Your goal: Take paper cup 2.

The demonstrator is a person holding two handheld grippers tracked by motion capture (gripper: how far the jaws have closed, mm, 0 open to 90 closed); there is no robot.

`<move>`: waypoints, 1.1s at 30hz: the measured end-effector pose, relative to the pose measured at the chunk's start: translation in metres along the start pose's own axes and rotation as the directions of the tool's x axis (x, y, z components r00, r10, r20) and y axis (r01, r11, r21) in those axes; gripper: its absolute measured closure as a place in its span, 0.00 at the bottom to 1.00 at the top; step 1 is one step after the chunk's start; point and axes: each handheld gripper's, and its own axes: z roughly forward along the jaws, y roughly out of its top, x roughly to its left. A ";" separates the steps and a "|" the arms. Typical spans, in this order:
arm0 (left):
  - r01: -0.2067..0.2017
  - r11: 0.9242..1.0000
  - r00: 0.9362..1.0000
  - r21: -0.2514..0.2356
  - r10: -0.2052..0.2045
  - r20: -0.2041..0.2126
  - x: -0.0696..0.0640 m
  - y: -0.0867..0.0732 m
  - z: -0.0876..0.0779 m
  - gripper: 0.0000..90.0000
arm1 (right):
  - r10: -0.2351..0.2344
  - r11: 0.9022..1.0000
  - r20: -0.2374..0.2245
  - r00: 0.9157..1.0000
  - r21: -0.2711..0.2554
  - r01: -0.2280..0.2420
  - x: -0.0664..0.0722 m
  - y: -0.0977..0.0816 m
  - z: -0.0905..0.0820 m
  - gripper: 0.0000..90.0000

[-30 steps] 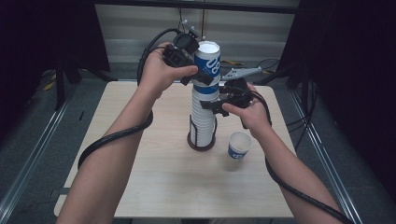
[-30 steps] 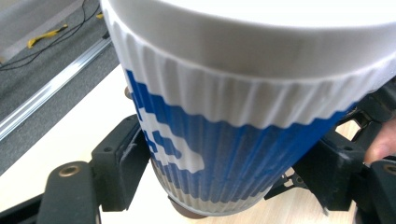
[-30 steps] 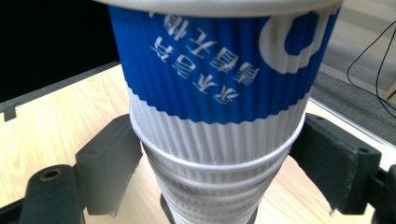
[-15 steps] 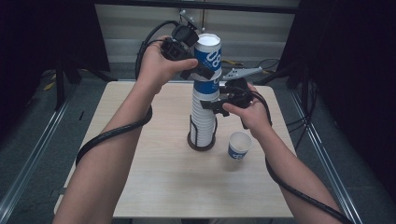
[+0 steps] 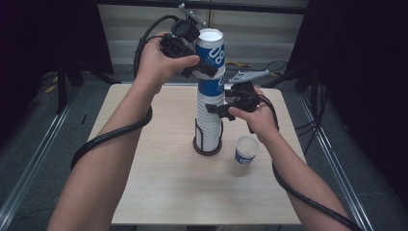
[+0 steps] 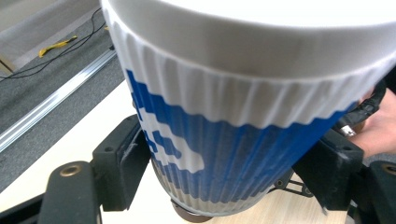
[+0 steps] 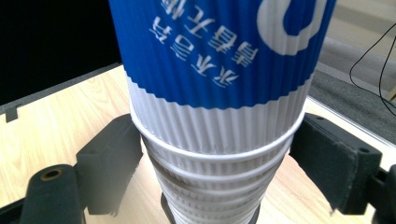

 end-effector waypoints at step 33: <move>0.020 1.000 0.999 -0.022 -0.021 -0.027 0.009 -0.011 -0.027 0.26 | -0.018 1.000 0.012 1.000 0.015 0.018 0.000 -0.009 0.003 0.23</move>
